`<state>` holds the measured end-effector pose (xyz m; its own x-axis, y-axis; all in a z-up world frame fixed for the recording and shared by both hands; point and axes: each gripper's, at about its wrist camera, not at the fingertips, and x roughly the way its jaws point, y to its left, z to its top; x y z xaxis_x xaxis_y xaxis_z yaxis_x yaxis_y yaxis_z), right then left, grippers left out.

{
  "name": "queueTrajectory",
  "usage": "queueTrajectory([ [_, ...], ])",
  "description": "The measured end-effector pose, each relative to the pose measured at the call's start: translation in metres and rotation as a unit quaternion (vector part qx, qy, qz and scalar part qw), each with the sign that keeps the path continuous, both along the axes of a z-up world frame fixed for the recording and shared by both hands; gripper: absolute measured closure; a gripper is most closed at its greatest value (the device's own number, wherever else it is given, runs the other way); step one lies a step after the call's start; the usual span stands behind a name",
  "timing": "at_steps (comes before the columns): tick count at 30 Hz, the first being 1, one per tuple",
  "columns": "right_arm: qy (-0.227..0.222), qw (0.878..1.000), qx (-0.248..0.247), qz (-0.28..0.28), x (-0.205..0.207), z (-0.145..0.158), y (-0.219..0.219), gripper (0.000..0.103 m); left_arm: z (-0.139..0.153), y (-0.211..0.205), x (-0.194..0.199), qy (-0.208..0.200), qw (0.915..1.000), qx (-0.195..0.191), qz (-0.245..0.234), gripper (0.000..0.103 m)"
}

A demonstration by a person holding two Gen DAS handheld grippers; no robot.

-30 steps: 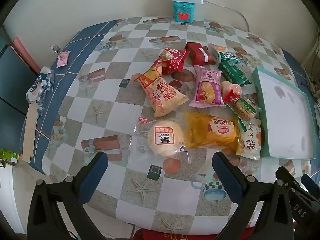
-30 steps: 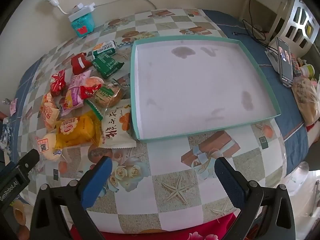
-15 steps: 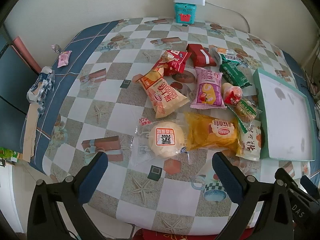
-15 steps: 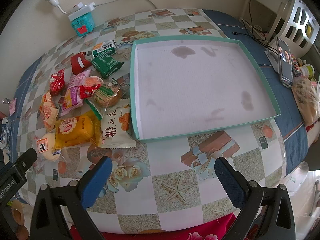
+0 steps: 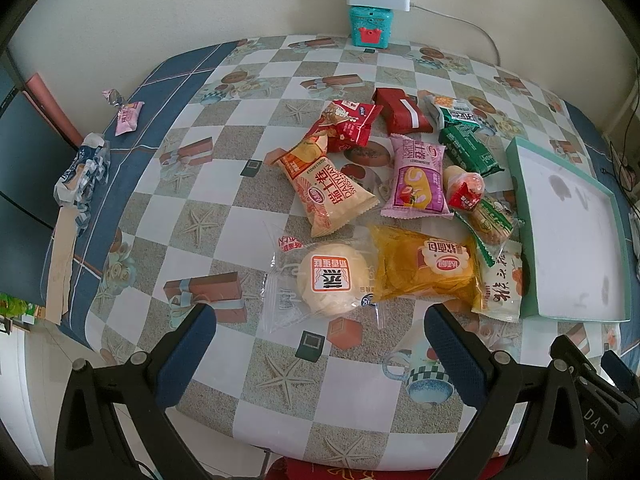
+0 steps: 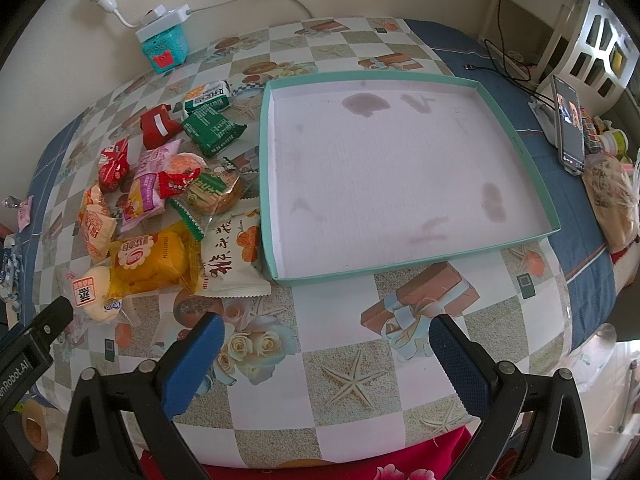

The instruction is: Organize snacks

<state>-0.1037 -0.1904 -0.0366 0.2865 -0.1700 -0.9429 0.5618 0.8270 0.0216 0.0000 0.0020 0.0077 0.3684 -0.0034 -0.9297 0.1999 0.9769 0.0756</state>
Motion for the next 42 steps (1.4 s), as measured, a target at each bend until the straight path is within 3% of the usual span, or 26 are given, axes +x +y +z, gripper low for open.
queueTrajectory([
  [42,0.0,1.0,-0.002,0.006,0.002,-0.0008,0.0029,0.0,-0.0002,-0.0004,-0.0006,-0.001,1.0,0.0,0.001,0.0],
])
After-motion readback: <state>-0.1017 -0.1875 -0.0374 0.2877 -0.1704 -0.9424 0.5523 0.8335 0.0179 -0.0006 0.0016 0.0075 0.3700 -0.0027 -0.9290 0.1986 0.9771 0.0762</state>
